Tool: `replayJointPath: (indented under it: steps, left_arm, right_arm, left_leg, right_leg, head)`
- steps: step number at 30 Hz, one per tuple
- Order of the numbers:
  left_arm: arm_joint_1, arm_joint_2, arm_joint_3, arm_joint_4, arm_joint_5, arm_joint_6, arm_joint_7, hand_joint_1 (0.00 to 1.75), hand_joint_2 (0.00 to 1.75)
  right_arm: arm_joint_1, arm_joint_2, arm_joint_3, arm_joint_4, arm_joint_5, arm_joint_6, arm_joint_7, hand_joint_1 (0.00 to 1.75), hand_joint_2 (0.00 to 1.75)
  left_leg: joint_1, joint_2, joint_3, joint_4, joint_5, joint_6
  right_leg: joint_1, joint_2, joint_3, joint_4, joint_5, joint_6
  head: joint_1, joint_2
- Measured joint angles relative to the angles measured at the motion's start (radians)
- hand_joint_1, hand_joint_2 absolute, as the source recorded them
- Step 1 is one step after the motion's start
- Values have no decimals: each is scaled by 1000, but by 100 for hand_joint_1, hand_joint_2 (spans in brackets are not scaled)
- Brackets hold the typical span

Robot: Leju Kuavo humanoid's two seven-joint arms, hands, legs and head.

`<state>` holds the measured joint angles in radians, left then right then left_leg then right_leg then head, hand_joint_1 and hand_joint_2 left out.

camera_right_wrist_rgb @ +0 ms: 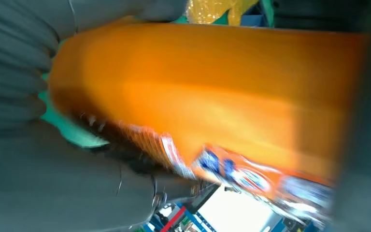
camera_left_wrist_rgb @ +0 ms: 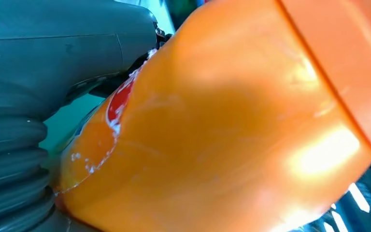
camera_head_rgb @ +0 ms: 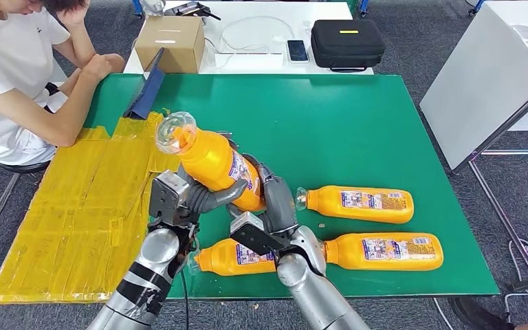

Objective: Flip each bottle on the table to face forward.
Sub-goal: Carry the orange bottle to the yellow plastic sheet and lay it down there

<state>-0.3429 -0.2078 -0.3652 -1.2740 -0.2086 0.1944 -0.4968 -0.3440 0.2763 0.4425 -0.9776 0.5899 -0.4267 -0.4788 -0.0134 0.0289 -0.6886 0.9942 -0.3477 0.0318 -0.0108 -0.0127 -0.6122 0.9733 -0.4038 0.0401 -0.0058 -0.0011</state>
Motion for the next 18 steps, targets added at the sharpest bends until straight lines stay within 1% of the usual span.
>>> replayJointPath:
  steps: [1,4,6,10,13,15,18]
  left_arm:
    - [-7,0,-2,0,-52,45,7,175,175]
    - [-47,12,4,7,-258,218,51,175,175]
    - [-84,26,14,24,-373,286,92,175,175]
    - [-161,53,41,108,-573,359,173,175,175]
    - [-227,71,62,212,-734,416,236,175,175]
    - [-262,80,76,277,-787,431,262,175,175]
    - [-312,98,94,380,-896,464,337,175,175]
  right_arm:
    - [12,-1,0,-21,-3,-3,-4,0,175]
    - [61,-10,2,-115,-12,-14,-11,0,175]
    - [92,-19,4,-191,-20,-23,-12,0,175]
    - [134,-35,11,-331,-33,-57,-24,0,175]
    - [161,-46,20,-424,-37,-91,-33,0,175]
    - [174,-53,27,-472,-38,-104,-36,0,175]
    - [187,-63,39,-529,-38,-129,-41,0,175]
  left_leg:
    - [0,0,0,0,0,0]
    - [0,0,0,0,0,0]
    - [0,-1,0,0,0,0]
    - [0,0,0,0,0,0]
    - [0,0,0,0,1,0]
    - [0,0,0,0,1,0]
    - [0,0,0,0,1,0]
  right_leg:
    - [0,0,0,0,0,0]
    - [0,0,0,0,0,0]
    - [0,-1,0,0,0,0]
    - [0,-1,0,0,0,0]
    - [0,-1,0,0,0,0]
    - [0,-1,0,0,0,0]
    - [0,-1,0,0,0,0]
  head:
    - [0,0]
    - [0,0]
    - [0,0]
    - [0,0]
    - [0,0]
    - [0,0]
    - [0,0]
